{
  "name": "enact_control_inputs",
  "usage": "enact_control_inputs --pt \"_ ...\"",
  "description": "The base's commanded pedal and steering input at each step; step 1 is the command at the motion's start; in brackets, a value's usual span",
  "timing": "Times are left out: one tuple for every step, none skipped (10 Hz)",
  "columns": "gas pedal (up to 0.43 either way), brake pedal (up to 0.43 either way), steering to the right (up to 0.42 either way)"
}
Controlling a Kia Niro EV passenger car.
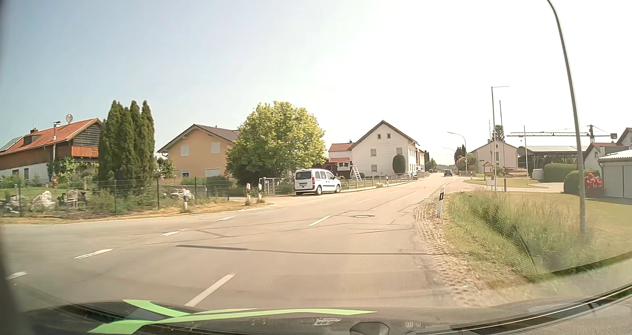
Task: Follow the waypoints while adhering to traffic rules and regulations
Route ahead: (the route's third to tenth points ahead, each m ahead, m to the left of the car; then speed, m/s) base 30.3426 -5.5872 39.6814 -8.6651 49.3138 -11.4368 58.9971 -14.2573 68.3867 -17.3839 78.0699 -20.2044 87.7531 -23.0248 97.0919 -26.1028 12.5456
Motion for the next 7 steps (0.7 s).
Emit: enact_control_inputs --pt "0.0 0.0 0.073" --pt "0.0 0.0 0.071" --pt "0.0 0.0 0.067" --pt "0.0 0.0 0.063" --pt "0.087 0.0 0.061" --pt "0.098 0.0 0.061" --pt "0.098 0.0 0.061"
